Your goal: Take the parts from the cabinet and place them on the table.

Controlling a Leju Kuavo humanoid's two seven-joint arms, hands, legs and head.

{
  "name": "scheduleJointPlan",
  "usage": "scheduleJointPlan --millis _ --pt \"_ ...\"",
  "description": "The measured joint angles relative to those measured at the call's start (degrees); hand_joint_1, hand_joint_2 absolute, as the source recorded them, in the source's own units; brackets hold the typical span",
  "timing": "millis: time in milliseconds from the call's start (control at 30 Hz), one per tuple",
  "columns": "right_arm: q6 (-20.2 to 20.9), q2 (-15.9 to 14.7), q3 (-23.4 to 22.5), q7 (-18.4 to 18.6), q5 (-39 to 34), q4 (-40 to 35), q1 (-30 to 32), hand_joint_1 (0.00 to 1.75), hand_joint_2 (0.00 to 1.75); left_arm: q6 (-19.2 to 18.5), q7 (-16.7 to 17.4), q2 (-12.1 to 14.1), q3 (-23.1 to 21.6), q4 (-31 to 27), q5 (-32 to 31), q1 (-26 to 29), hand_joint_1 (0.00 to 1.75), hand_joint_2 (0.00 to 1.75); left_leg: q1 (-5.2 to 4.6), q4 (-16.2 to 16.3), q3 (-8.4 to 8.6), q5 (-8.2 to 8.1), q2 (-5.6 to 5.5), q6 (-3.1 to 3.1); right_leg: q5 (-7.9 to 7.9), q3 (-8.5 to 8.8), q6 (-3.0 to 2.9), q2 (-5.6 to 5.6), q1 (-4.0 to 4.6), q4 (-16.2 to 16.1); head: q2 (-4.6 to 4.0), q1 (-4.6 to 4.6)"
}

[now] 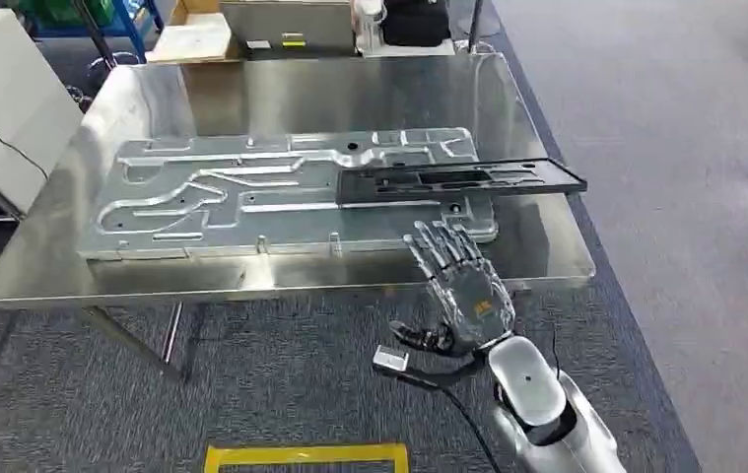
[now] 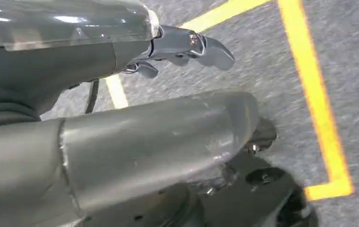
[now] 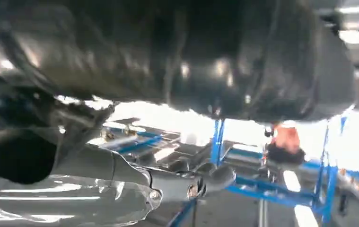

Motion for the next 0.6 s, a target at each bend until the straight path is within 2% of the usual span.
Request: scheduleJointPlan --millis 33,67,100,133,167,200,233,267,300,367,400,433,467,500,533,567,600 --pt "-1.2 0.5 0.3 0.1 0.0 -1.6 1.6 0.00 0.00 0.0 -0.2 0.0 0.2 0.0 0.2 0.2 0.00 0.00 0.13 5.0 -0.39 -3.28 0.04 -0.34 0.91 -1.22 -0.01 -0.03 0.07 0.2 0.00 0.00" --pt "-2.6 1.0 0.7 0.0 -0.2 -3.0 3.3 0.00 0.00 0.2 -0.3 -0.1 0.5 0.0 0.6 0.3 0.00 0.00 0.16 9.0 -0.51 -4.19 0.04 -0.60 1.66 -2.36 0.06 -0.11 0.09 0.4 0.00 0.00" --pt "-4.0 1.4 0.8 -0.2 -0.5 -4.4 5.2 0.00 0.00 0.4 -0.3 -0.2 0.9 0.0 1.0 0.3 0.00 0.00 0.19 11.7 -0.02 -2.95 0.05 -0.77 2.37 -3.65 0.20 -0.31 0.08 0.8 0.00 0.00" --pt "-5.6 1.8 0.8 -0.6 -1.4 -5.8 7.2 0.00 0.00 0.6 -0.3 -0.4 1.2 0.0 1.5 0.4 0.00 0.00 0.26 12.1 1.55 -0.31 0.04 -0.91 3.03 -5.10 0.36 -0.48 0.05 1.3 0.00 0.00" --pt "-7.0 2.2 0.8 -1.0 -2.4 -6.9 9.1 0.00 0.00 0.7 -0.2 -0.5 1.5 -0.1 1.9 0.4 0.00 0.00 0.35 10.4 3.85 1.79 0.04 -0.96 3.51 -6.27 0.55 -0.53 0.01 1.8 0.00 0.00" --pt "-8.5 2.8 0.7 -1.9 -4.0 -8.3 11.2 0.00 0.00 0.7 -0.2 -0.7 1.9 -0.2 2.3 0.5 0.00 0.00 0.43 6.5 7.62 2.69 0.02 -0.85 4.04 -7.50 0.78 -0.52 -0.02 2.3 0.00 0.00" --pt "-9.5 3.6 0.4 -2.8 -6.1 -9.7 13.2 0.00 0.00 0.7 -0.2 -1.0 2.5 -0.3 2.9 0.5 0.00 0.00 0.48 0.7 12.62 0.77 -0.19 -0.54 4.59 -8.16 1.02 -0.49 -0.03 2.9 0.00 0.00" --pt "-9.8 4.3 -0.2 -3.6 -8.0 -10.8 15.1 0.00 0.00 0.7 -0.2 -1.1 2.8 -0.7 3.4 0.5 0.00 0.00 0.10 -6.1 17.86 -2.40 -0.29 -0.25 4.88 -8.71 1.35 -0.37 0.29 3.4 0.00 -0.02" --pt "-10.1 5.0 -1.0 -4.6 -10.2 -11.6 16.7 0.00 0.00 0.7 -0.2 -1.6 3.2 -0.9 3.8 0.5 0.00 0.00 0.06 -9.5 19.08 -4.04 -0.26 0.57 5.51 -8.90 1.69 -0.51 0.23 3.5 0.00 0.02" --pt "-9.1 7.1 -4.0 -7.9 -18.0 -12.3 20.0 0.00 0.00 0.7 -0.1 -2.3 4.5 -1.5 4.8 0.6 0.00 0.00 -0.42 -8.7 18.00 -3.03 -0.23 1.48 7.27 -8.92 2.35 -0.54 -0.09 2.7 0.00 -0.02" --pt "-7.6 8.7 -6.3 -10.4 -22.1 -12.6 22.0 0.00 0.00 0.7 0.0 -2.9 5.2 -2.0 5.3 0.9 0.00 0.00 -0.13 -9.1 17.35 -2.09 -0.16 2.13 8.06 -9.01 2.86 -0.45 0.21 2.5 0.00 0.04" --pt "-5.8 10.4 -9.0 -13.0 -25.5 -12.7 23.7 0.00 0.00 0.7 0.0 -3.3 5.8 -2.4 5.6 0.9 0.00 0.00 0.13 -9.2 16.77 -1.19 0.56 2.72 5.75 -9.54 3.11 0.16 -0.33 3.3 0.00 -0.02" --pt "-3.5 12.3 -11.9 -15.5 -28.6 -12.6 25.0 0.00 0.00 0.6 0.2 -3.8 6.5 -2.9 6.1 1.0 0.00 0.00 0.10 -9.2 15.83 -0.42 0.57 3.39 1.70 -10.19 3.32 0.38 -0.32 5.4 0.00 0.04" --pt "-1.8 14.1 -15.1 -17.8 -31.1 -12.6 26.2 0.00 0.00 0.5 0.3 -4.0 7.1 -3.4 6.3 1.3 0.00 0.00 0.05 -9.2 14.83 0.35 0.76 3.68 -2.48 -10.94 3.55 0.49 -0.40 8.8 0.00 0.02" --pt "-0.8 16.0 -18.9 -19.4 -34.0 -12.4 27.4 0.00 0.00 0.4 0.4 -4.5 7.7 -3.9 6.6 1.4 0.00 0.00 -0.07 -9.2 13.48 1.42 0.81 3.81 -6.32 -11.71 3.85 0.51 -0.50 13.8 0.00 0.02" --pt "-1.3 17.2 -21.7 -19.7 -36.8 -12.1 28.6 0.00 0.00 0.3 0.4 -4.9 8.3 -4.3 6.9 1.5 0.00 0.00 -0.12 -9.1 12.18 2.38 0.83 3.80 -7.78 -12.03 4.04 0.51 -0.55 17.9 0.00 0.02" --pt "-2.5 18.4 -24.3 -19.8 -39.9 -11.3 29.9 0.00 0.00 0.3 0.4 -4.9 8.8 -4.7 7.3 1.5 0.00 0.00 -0.13 -8.9 11.11 3.21 0.84 3.69 -6.79 -11.79 4.14 0.52 -0.56 20.5 0.00 0.04"
